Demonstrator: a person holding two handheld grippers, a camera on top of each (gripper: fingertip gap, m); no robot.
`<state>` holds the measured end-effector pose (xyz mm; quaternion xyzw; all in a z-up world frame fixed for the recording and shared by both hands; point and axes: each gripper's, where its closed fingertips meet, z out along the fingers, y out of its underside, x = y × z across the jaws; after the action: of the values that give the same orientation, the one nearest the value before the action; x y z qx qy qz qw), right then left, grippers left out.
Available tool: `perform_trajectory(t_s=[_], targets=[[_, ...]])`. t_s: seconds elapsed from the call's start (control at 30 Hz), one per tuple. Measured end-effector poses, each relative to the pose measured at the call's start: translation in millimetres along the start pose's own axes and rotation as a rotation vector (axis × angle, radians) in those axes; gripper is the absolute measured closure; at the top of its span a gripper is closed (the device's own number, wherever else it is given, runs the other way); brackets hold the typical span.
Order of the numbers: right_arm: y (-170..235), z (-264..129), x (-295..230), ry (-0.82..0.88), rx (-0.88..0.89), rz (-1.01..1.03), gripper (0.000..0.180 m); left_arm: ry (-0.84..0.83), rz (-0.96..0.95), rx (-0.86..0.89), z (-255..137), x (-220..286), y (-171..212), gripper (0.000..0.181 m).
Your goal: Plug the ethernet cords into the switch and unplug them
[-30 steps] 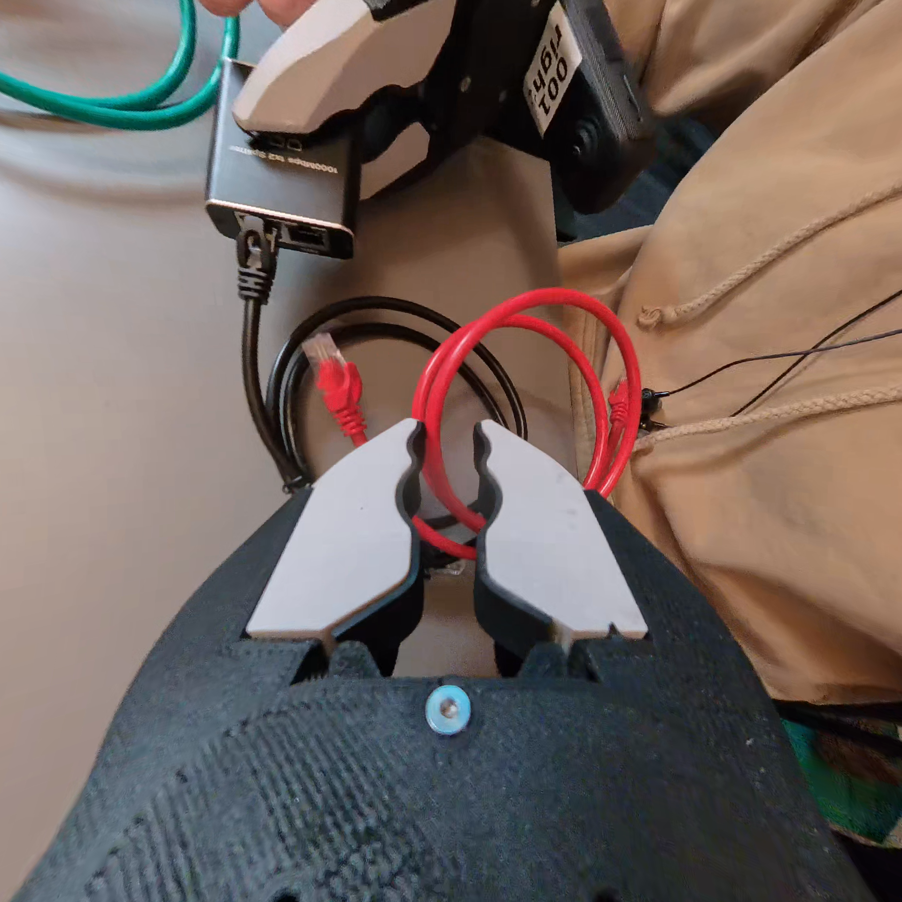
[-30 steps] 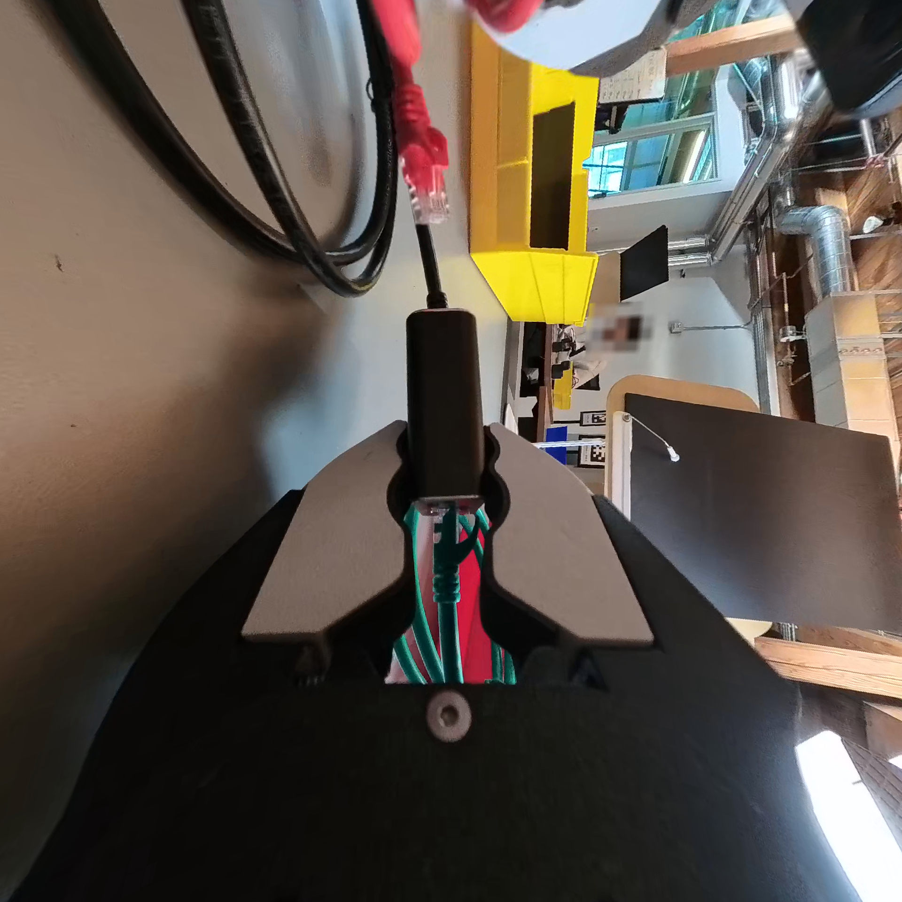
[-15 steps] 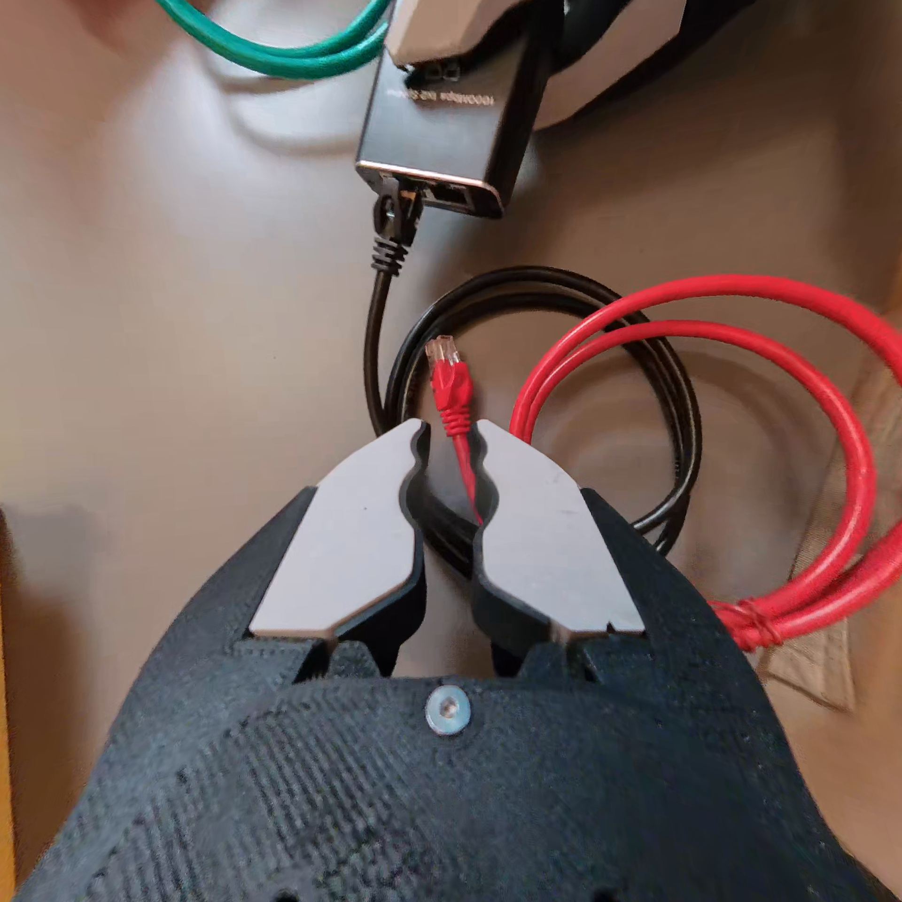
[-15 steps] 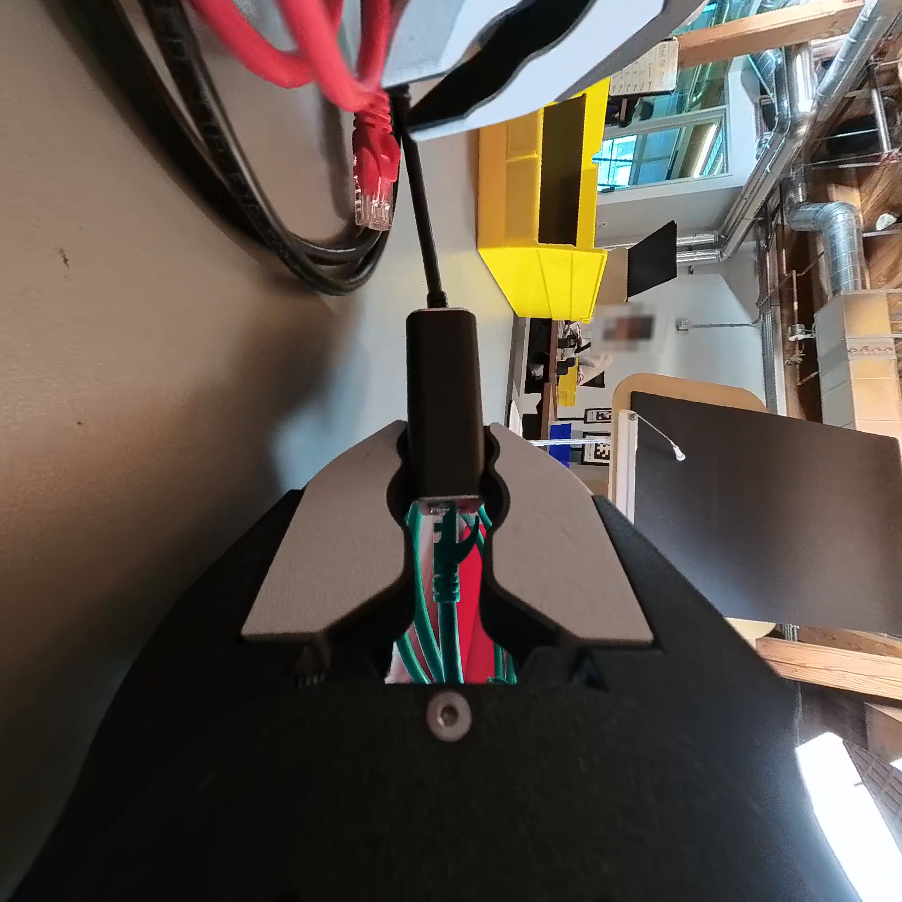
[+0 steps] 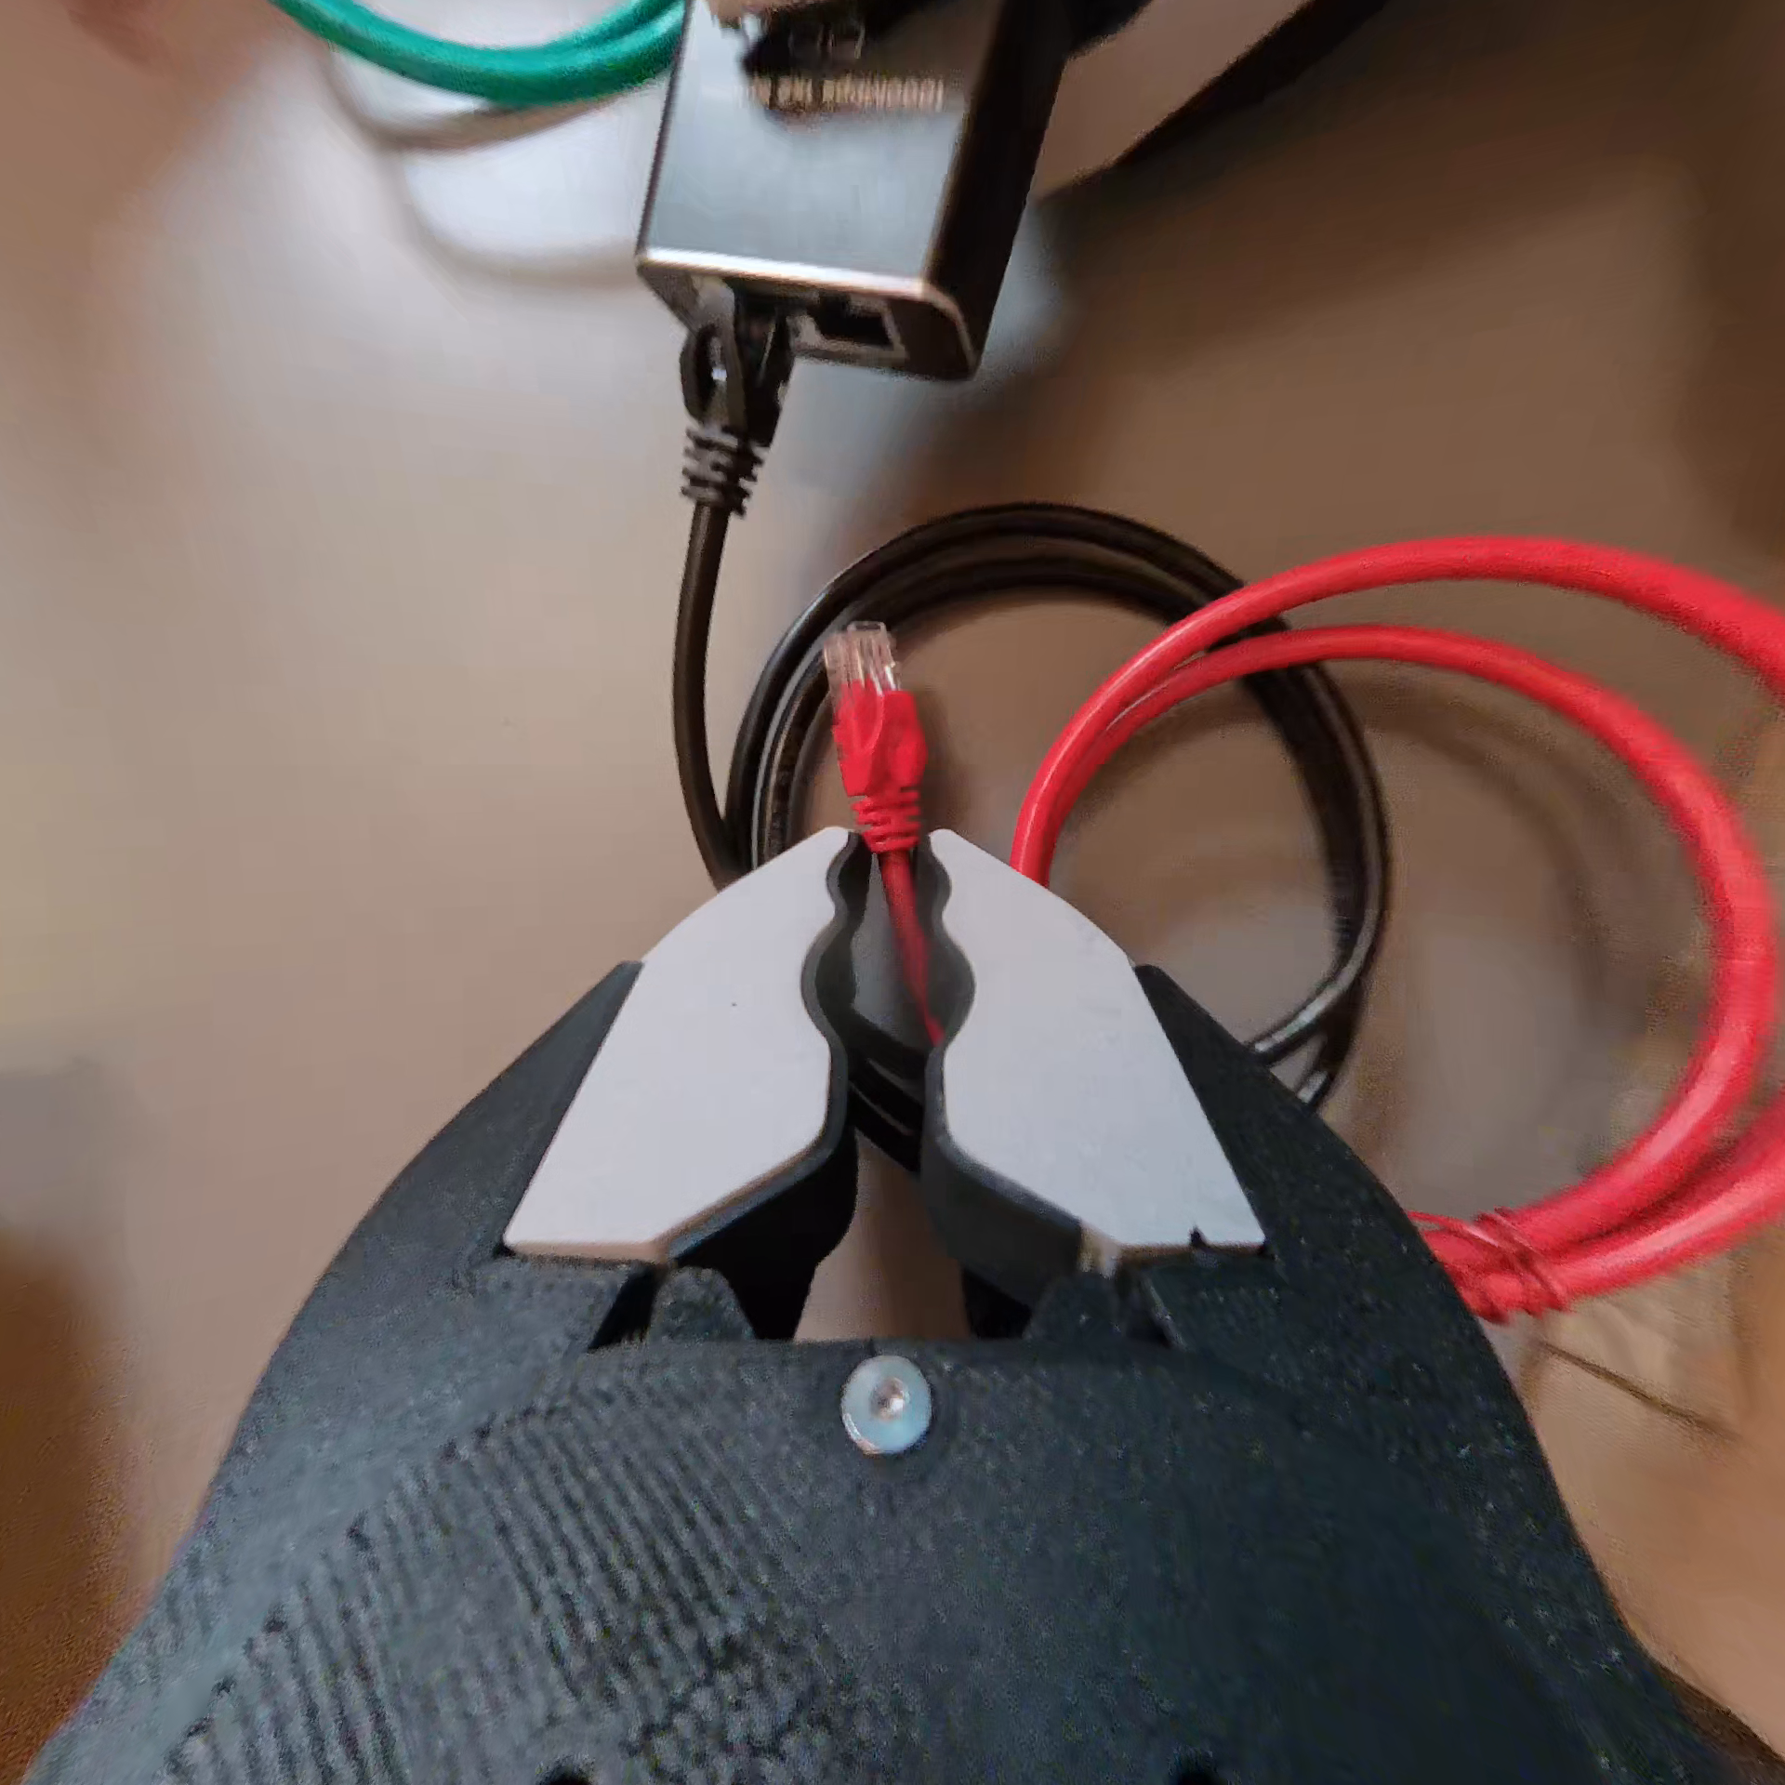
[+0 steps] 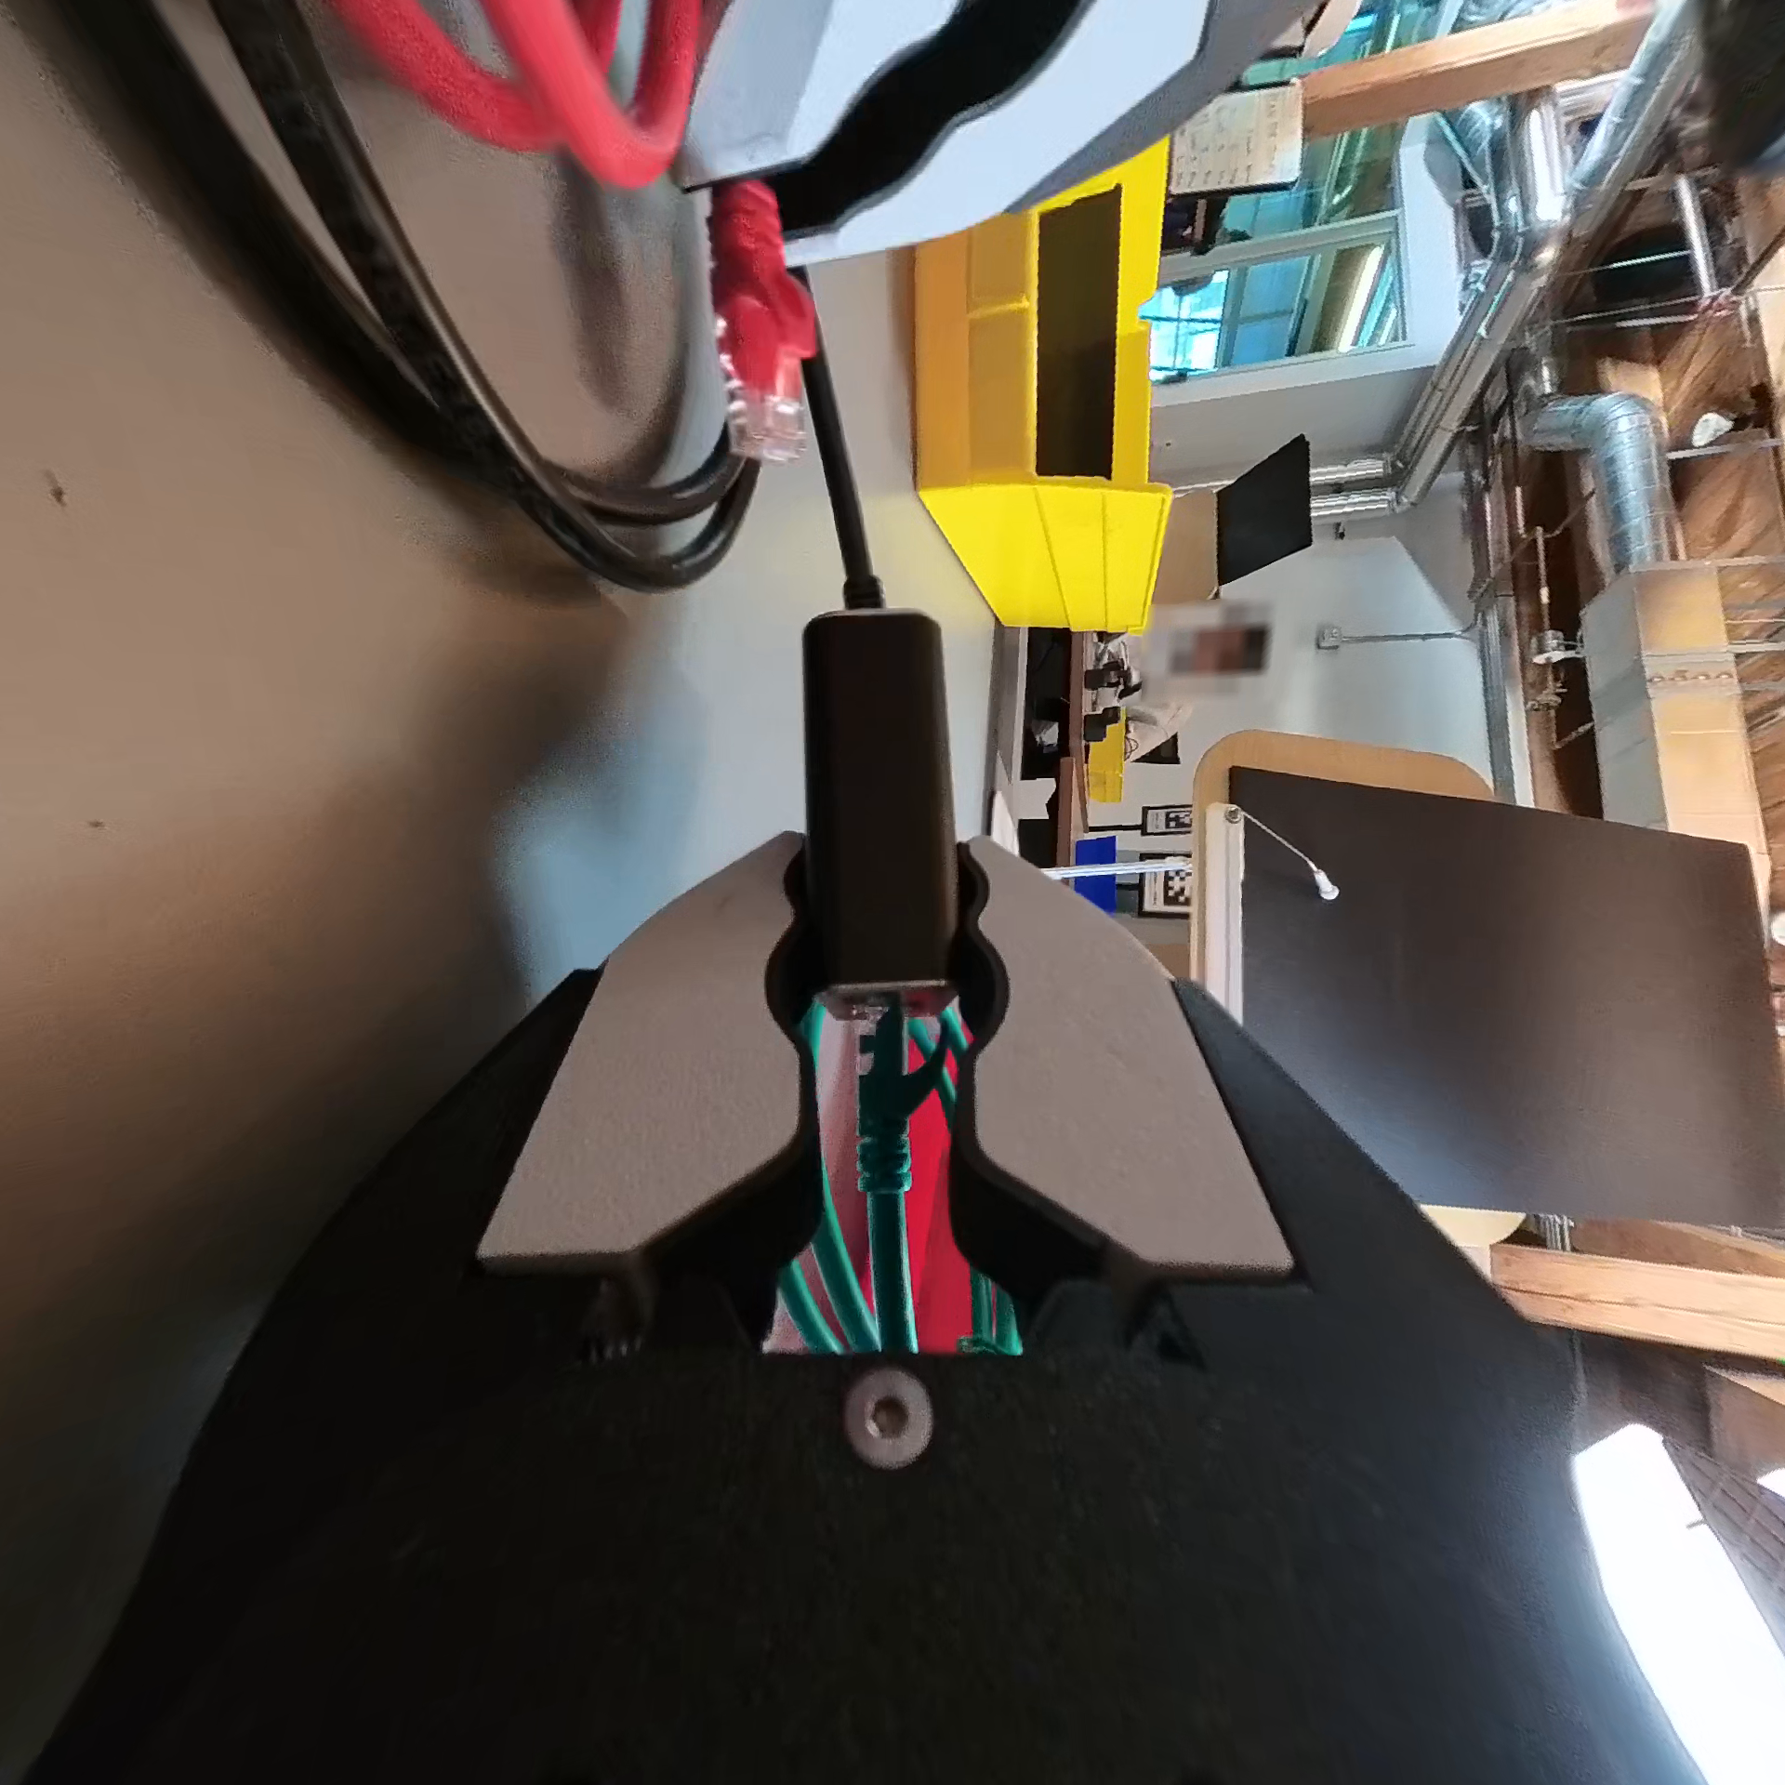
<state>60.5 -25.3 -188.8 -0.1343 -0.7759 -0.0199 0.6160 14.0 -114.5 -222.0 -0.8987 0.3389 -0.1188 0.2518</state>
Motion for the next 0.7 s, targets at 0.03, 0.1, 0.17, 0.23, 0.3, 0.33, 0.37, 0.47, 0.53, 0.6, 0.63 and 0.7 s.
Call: perform_trajectory(t_s=[0.03, 0.1, 0.17, 0.23, 0.3, 0.33, 0.37, 0.47, 0.53, 0.6, 0.63, 0.7], targets=[[-1.0, -0.4, 2.2, 0.011, 0.009, 0.003, 0.154, 0.08, -0.05, 0.041, -4.9, 3.0, -6.5, 0.171], [-3.5, -2.0, 8.3, 0.041, 0.028, 0.002, 0.154, 0.211, -0.138, 0.113, -17.1, 2.6, -20.0, 0.171], [-7.6, -5.7, 17.9, 0.087, 0.06, 0.004, 0.153, 0.361, -0.202, 0.138, -27.2, 5.5, -29.3, 0.172], [-11.5, -10.1, 27.3, 0.125, 0.089, 0.013, 0.154, 0.538, -0.27, 0.152, -37.3, 12.9, -40.0, 0.172], [-14.8, -13.7, 33.2, 0.151, 0.107, 0.003, 0.153, 0.654, -0.295, 0.129, -43.0, 19.8, -47.4, 0.172], [-16.7, -15.2, 35.4, 0.162, 0.117, -0.003, 0.153, 0.689, -0.294, 0.106, -43.9, 23.1, -49.9, 0.172], [-18.2, -16.1, 36.6, 0.166, 0.122, -0.006, 0.153, 0.716, -0.289, 0.074, -44.2, 26.4, -51.1, 0.172], [-19.5, -16.3, 35.7, 0.16, 0.126, -0.013, 0.153, 0.722, -0.26, -0.034, -40.7, 31.3, -51.3, 0.172], [-19.6, -16.7, 34.8, 0.157, 0.128, -0.019, 0.153, 0.709, -0.25, -0.081, -38.8, 31.1, -52.9, 0.172], [-22.0, -17.3, 33.9, 0.157, 0.133, -0.034, 0.153, 0.72, -0.238, -0.131, -37.8, 33.8, -52.6, 0.172], [-23.0, -17.3, 32.9, 0.155, 0.132, -0.043, 0.153, 0.724, -0.23, -0.16, -36.7, 35.5, -51.6, 0.172], [-23.9, -18.1, 31.4, 0.152, 0.134, -0.062, 0.153, 0.724, -0.213, -0.212, -34.3, 36.5, -48.9, 0.172]])
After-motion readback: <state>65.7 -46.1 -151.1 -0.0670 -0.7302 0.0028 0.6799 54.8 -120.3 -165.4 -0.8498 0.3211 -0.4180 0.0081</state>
